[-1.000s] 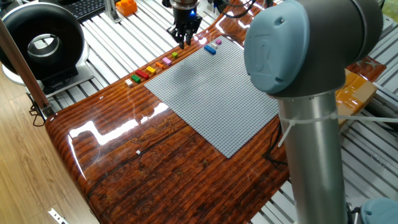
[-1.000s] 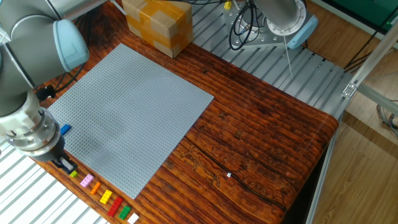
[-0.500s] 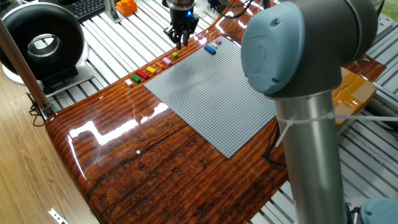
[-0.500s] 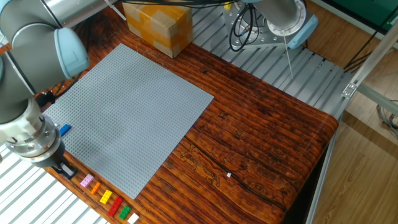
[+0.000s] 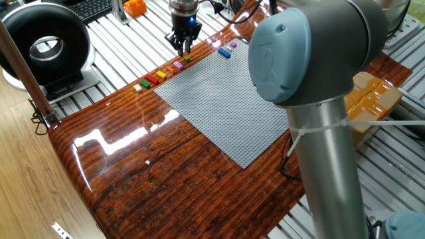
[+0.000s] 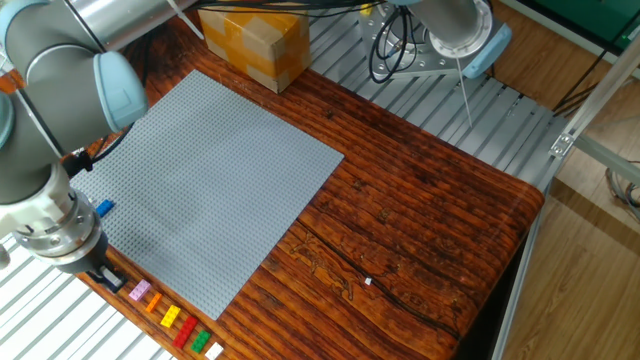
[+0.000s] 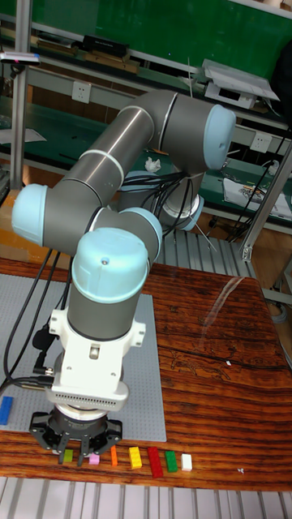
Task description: Build with small Lego blocks
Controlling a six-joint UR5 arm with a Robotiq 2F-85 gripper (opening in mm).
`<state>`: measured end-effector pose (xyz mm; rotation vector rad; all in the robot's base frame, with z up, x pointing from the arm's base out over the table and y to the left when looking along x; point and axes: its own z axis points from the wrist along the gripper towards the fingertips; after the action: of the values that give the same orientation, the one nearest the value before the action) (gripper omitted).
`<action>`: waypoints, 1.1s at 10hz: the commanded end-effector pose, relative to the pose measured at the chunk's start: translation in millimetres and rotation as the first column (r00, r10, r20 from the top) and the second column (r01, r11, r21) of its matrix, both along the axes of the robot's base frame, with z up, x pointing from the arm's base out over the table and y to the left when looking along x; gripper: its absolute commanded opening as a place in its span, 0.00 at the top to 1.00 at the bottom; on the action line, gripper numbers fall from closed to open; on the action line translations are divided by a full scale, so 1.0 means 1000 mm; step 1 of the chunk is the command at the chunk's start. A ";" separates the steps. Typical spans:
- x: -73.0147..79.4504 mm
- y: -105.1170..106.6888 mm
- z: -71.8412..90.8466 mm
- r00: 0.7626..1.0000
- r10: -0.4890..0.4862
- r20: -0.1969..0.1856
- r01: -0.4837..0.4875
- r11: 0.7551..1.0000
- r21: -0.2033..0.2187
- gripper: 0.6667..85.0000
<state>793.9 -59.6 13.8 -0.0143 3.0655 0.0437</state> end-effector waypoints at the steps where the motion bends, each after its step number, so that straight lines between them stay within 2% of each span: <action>1: -0.001 0.005 -0.004 1.000 -0.009 0.013 0.009 1.000 0.016 0.65; 4: -0.003 0.001 -0.005 1.000 0.006 0.016 -0.006 1.000 0.014 0.66; 7: -0.007 -0.003 0.005 1.000 0.011 0.002 -0.011 1.000 0.011 0.65; 11: -0.007 -0.002 0.004 1.000 0.002 0.002 -0.002 1.000 0.010 0.66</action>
<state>786.8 -62.1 15.9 -0.0285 3.0645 0.0439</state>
